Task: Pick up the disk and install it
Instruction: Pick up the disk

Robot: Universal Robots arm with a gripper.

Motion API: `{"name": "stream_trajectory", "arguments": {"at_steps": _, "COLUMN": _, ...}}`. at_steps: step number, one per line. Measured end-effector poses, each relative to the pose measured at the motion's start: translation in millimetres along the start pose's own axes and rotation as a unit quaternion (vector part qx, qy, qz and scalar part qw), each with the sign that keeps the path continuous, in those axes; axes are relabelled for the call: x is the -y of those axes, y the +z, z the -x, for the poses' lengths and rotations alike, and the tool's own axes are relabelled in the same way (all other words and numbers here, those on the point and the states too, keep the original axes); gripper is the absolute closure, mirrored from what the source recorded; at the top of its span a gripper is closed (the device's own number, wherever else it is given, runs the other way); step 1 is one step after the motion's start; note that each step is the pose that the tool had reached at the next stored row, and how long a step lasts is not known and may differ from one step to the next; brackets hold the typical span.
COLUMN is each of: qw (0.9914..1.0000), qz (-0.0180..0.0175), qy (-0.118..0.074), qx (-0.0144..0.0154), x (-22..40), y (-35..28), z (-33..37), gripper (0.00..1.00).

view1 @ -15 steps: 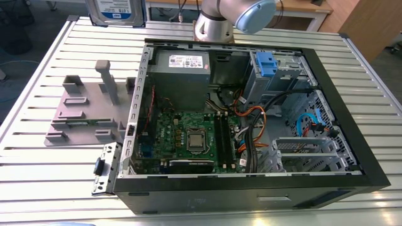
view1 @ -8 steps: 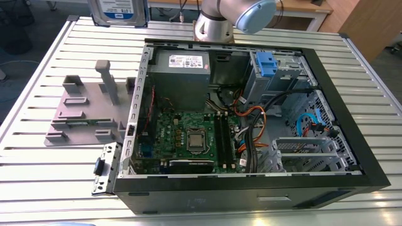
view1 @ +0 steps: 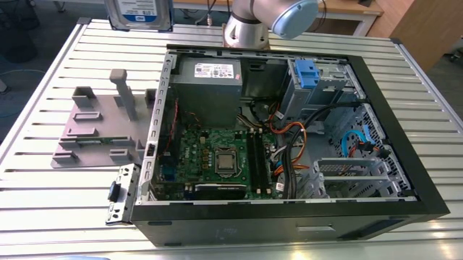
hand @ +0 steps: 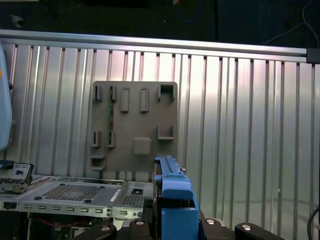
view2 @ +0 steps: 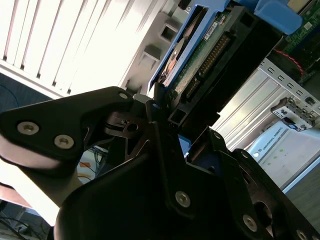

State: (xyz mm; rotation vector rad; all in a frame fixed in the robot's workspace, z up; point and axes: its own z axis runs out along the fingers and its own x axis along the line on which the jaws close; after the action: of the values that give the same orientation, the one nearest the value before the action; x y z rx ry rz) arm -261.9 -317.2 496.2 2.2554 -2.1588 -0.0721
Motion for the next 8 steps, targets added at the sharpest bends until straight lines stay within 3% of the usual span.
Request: {"name": "stream_trajectory", "arguments": {"at_steps": 8, "qw": 1.00000, "qz": 0.0000, "qy": 0.000, "qx": 0.0000, "x": 5.2, "y": -0.2, "z": -0.2, "gripper": 0.63}}
